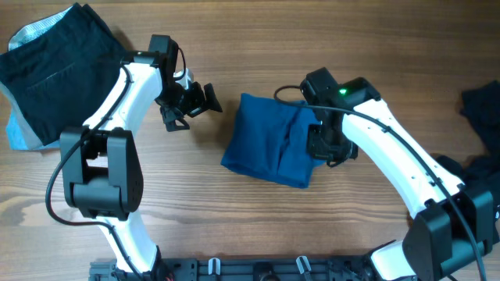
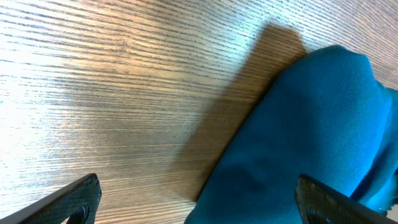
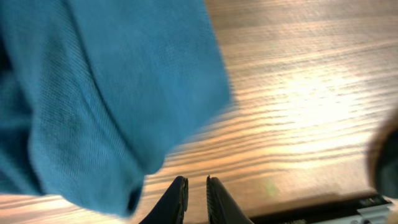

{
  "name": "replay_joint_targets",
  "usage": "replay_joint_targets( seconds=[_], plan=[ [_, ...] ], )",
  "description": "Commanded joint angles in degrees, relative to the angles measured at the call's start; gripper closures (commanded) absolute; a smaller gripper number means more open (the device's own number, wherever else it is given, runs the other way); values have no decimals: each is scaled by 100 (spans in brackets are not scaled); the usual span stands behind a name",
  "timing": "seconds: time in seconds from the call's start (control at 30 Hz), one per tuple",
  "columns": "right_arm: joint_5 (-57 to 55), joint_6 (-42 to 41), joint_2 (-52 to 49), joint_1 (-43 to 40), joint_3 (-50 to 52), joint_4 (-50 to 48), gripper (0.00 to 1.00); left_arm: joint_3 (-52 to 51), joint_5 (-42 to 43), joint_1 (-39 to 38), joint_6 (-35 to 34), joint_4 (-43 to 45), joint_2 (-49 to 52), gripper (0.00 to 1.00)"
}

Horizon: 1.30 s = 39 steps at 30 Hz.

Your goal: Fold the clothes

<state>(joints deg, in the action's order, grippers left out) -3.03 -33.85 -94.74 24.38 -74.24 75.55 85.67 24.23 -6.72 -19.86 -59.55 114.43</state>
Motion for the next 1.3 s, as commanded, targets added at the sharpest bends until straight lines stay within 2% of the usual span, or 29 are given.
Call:
replay_joint_targets(
  seconds=[0.0,0.07,0.13,0.17,0.2,0.23,0.27,0.37,0.47,0.6,0.7,0.87,0.9,0.93,0.97,1.03,1.1,1.13,1.27],
  plan=[
    [160,-254,-31,13,654,-26,83,-17,-28,7,-7,-81,-151,0],
    [350,-262,-31,13,1154,-367,84,-17,-28,9,9,-72,-151,0],
    [446,-376,-11,0,1176,-647,78,-17,-28,9,9,-68,-151,0],
    [682,-306,50,-31,1078,-909,72,-17,-31,9,9,-70,-151,0],
    [964,-76,129,-107,940,-1139,56,-17,-31,9,9,-72,-151,0],
    [1099,-13,179,-164,892,-1237,47,-17,-31,9,9,-76,-151,0],
    [1740,452,205,-249,905,-1379,43,-17,-31,9,9,-92,-151,0],
    [1989,468,192,-243,1064,-1379,43,-17,-31,9,9,-72,-151,0],
    [1939,374,247,-352,992,-1207,49,-17,-31,9,9,-74,-151,0],
    [1989,498,557,-640,791,-1193,48,-17,-31,9,9,-72,-151,0],
    [2140,535,533,-490,859,-1198,48,-17,-31,9,7,-70,-151,0],
    [2319,332,505,-223,1482,-1939,48,-17,-31,9,7,-72,-151,0],
    [2430,321,505,-219,1705,-2177,50,-17,-31,9,7,-72,-151,0],
    [2455,282,505,-219,1895,-2352,67,-17,-31,9,7,-72,-151,0],
    [2428,258,505,-221,1998,-2382,96,-17,-31,9,7,-72,-151,0],
    [2087,98,509,-221,2002,-1891,96,-17,-31,9,7,-74,-151,0],
    [1036,-358,509,-221,2004,-1128,96,-17,-31,9,9,-72,-151,0],
    [592,-448,507,-221,2026,-1043,96,-17,15,-4,9,-66,-151,0],
    [660,-448,507,-225,2026,-1364,94,-17,621,-466,275,439,-151,0]
  ],
)
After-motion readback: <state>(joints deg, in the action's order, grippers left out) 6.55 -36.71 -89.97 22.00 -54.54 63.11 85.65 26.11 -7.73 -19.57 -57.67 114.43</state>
